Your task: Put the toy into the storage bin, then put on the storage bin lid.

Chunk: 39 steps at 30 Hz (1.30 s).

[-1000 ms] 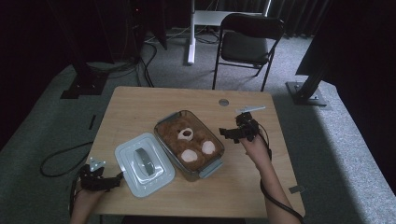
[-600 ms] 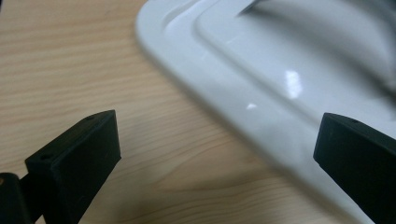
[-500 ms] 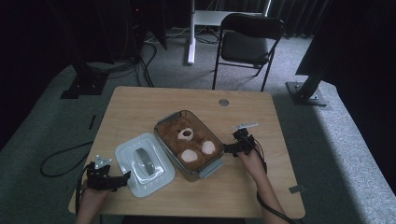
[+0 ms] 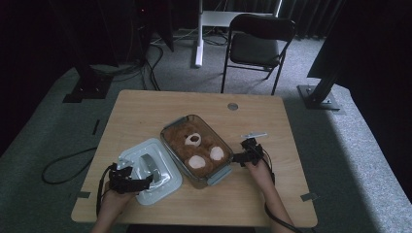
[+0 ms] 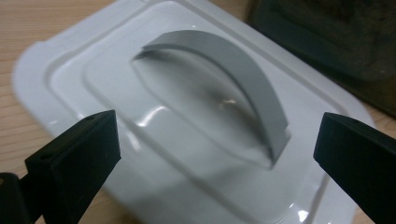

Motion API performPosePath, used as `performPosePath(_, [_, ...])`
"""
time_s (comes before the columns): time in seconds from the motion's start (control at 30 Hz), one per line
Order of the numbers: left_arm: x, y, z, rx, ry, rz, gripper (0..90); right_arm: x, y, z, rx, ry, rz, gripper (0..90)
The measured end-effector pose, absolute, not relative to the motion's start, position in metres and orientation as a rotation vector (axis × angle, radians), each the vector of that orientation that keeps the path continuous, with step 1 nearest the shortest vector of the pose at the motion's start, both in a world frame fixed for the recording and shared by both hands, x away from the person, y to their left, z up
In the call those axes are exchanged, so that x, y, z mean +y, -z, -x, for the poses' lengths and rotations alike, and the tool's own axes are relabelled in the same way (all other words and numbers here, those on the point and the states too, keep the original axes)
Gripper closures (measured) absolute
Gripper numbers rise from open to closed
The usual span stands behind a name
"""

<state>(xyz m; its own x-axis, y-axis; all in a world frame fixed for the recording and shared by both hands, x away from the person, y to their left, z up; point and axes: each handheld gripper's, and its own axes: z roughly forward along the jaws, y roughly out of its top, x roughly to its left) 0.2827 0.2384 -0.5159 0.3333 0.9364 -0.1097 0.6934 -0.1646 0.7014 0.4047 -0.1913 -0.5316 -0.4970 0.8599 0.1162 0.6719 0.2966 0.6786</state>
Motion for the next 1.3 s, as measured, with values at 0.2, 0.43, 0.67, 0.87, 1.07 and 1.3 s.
performPosePath(0.2, [0.227, 0.518, -0.292, 1.466, -0.472, -1.91, 1.2, -0.191, 0.531, -0.405, 2.293, -1.003, -1.392, 12.6])
performPosePath(0.43, [0.216, 0.524, -0.302, 1.482, -0.455, -1.923, 1.2, -0.187, 0.534, -0.403, 2.294, -1.034, -1.392, 12.6])
performPosePath(0.67, [0.202, 0.534, -0.307, 1.479, -0.445, -1.972, 1.9, -0.186, 0.533, -0.401, 2.307, -1.055, -1.385, 12.6])
performPosePath(0.87, [0.199, 0.536, -0.31, 1.47, -0.481, -1.96, 16.0, -0.183, 0.532, -0.4, 2.315, -1.061, -1.377, 12.9])
performPosePath(1.07, [0.204, 0.535, -0.308, 1.457, -0.471, -1.905, 44.5, -0.185, 0.533, -0.399, 2.322, -1.087, -1.379, 12.7])
performPosePath(1.3, [0.214, 0.53, -0.305, 1.469, -0.466, -1.83, 63.6, -0.184, 0.538, -0.398, 2.351, -1.093, -1.38, 12.9])
